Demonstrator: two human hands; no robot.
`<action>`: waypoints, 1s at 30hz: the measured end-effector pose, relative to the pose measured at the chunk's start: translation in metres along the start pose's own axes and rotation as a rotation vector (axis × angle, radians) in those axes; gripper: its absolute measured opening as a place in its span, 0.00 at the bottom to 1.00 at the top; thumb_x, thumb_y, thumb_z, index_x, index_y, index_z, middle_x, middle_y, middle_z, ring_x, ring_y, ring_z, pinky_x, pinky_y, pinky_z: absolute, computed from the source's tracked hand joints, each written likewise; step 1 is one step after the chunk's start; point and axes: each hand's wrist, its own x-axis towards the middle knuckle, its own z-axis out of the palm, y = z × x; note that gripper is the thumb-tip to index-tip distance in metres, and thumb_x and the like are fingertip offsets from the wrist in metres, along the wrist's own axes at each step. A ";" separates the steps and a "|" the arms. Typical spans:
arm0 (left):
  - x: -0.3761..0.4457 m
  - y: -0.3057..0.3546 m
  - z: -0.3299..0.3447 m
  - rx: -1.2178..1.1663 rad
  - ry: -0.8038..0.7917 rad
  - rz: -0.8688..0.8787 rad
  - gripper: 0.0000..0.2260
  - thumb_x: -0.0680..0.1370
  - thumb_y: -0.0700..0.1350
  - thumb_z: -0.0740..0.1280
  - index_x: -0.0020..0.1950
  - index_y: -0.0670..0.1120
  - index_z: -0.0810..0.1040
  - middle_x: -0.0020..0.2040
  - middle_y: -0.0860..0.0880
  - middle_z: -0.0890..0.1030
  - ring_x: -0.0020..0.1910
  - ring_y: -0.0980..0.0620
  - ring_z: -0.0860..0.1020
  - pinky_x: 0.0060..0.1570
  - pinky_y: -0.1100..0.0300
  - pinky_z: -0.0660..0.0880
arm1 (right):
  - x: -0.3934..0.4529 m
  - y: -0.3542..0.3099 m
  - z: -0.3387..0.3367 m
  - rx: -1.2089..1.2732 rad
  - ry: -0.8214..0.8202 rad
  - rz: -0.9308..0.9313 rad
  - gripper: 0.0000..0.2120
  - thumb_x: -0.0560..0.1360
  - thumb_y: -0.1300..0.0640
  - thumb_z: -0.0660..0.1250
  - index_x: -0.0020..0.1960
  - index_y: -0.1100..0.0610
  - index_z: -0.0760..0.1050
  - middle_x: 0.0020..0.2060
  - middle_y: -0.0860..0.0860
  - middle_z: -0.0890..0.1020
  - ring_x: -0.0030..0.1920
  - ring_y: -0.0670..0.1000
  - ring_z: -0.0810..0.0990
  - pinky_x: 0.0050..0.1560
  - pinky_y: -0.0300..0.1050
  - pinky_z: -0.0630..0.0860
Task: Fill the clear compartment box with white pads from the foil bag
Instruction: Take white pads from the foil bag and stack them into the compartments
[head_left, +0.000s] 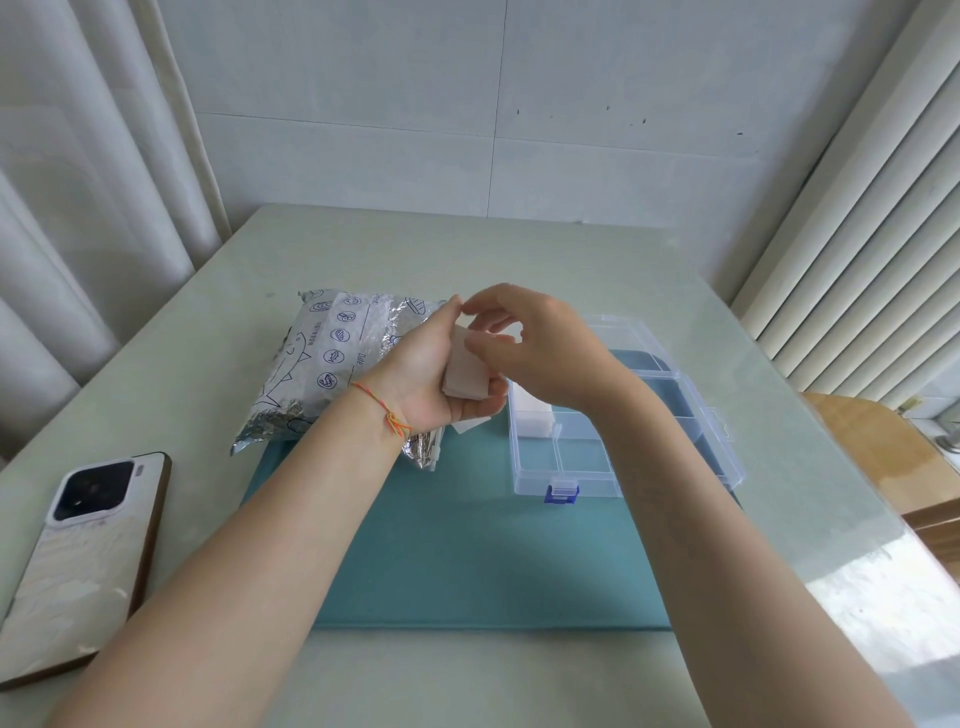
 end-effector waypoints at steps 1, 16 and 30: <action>0.002 0.000 -0.001 -0.018 0.011 0.007 0.24 0.81 0.64 0.51 0.48 0.48 0.78 0.43 0.49 0.78 0.33 0.50 0.76 0.31 0.59 0.77 | -0.001 -0.002 -0.001 -0.013 -0.020 -0.004 0.10 0.76 0.53 0.68 0.56 0.50 0.79 0.50 0.43 0.82 0.52 0.43 0.78 0.48 0.34 0.72; 0.002 -0.001 -0.005 -0.071 -0.040 -0.029 0.24 0.78 0.69 0.49 0.48 0.52 0.72 0.41 0.50 0.76 0.39 0.52 0.76 0.35 0.63 0.76 | -0.008 -0.008 0.012 -0.283 -0.127 -0.113 0.36 0.67 0.51 0.75 0.70 0.52 0.63 0.60 0.48 0.74 0.47 0.47 0.68 0.62 0.50 0.65; 0.002 0.002 -0.001 0.052 -0.016 0.056 0.33 0.74 0.75 0.45 0.40 0.47 0.72 0.30 0.50 0.72 0.26 0.52 0.70 0.27 0.63 0.67 | -0.004 -0.002 -0.002 -0.119 -0.149 0.002 0.32 0.69 0.45 0.75 0.69 0.53 0.68 0.60 0.46 0.75 0.57 0.45 0.75 0.61 0.43 0.70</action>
